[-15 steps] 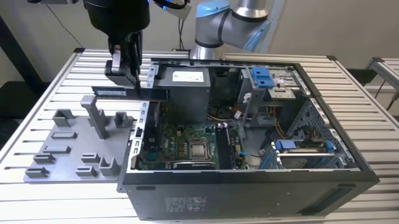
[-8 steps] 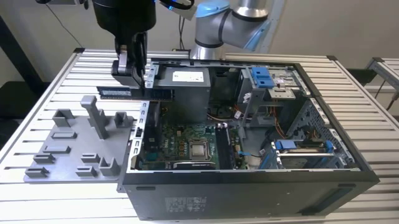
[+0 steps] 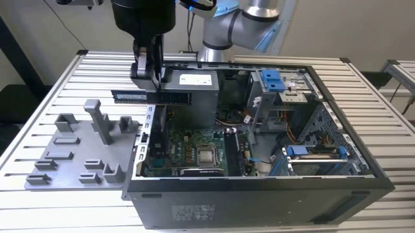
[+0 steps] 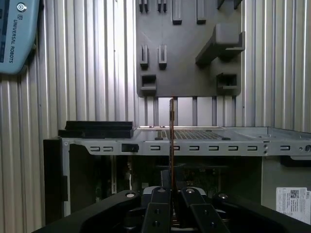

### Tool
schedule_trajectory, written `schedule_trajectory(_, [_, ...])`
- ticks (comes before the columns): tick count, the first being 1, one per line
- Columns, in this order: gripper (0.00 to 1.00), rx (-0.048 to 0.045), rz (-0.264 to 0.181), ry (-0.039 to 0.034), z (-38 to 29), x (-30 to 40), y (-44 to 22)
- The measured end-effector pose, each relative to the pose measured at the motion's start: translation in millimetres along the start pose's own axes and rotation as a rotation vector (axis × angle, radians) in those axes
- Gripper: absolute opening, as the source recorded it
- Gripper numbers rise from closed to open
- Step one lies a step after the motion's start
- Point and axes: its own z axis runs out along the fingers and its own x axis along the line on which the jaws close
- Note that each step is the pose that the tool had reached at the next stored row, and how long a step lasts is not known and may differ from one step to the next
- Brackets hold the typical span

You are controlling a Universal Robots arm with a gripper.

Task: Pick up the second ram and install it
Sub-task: 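Pick up the second ram and move it above second insertion slot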

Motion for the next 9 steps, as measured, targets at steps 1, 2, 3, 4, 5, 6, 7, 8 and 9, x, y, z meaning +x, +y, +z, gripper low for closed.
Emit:
schedule_trajectory(1, [0.14, 0.0000, 0.000, 0.0000, -0.1, -0.1, -1.7])
schedule_trajectory(2, [0.14, 0.0000, 0.000, 0.0000, -0.1, -0.1, -3.5])
schedule_trajectory(3, [0.14, 0.0000, 0.000, 0.0000, -0.2, -0.2, -5.4])
schedule_trajectory(4, [0.14, 0.0000, 0.000, 0.0000, -0.3, -0.2, -7.3])
schedule_trajectory(5, [0.14, 0.0000, 0.000, 0.0000, -0.3, -0.3, -8.9])
schedule_trajectory(6, [0.14, 0.0000, 0.000, 0.0000, -0.3, -0.3, -10.9])
schedule_trajectory(7, [0.14, 0.0000, 0.000, 0.0000, -0.4, -0.4, -13.0])
schedule_trajectory(8, [0.14, 0.0000, 0.000, 0.0000, -0.5, -0.5, -15.0])
schedule_trajectory(9, [0.14, -0.0001, 0.000, 0.0000, -0.6, -0.5, -17.1])
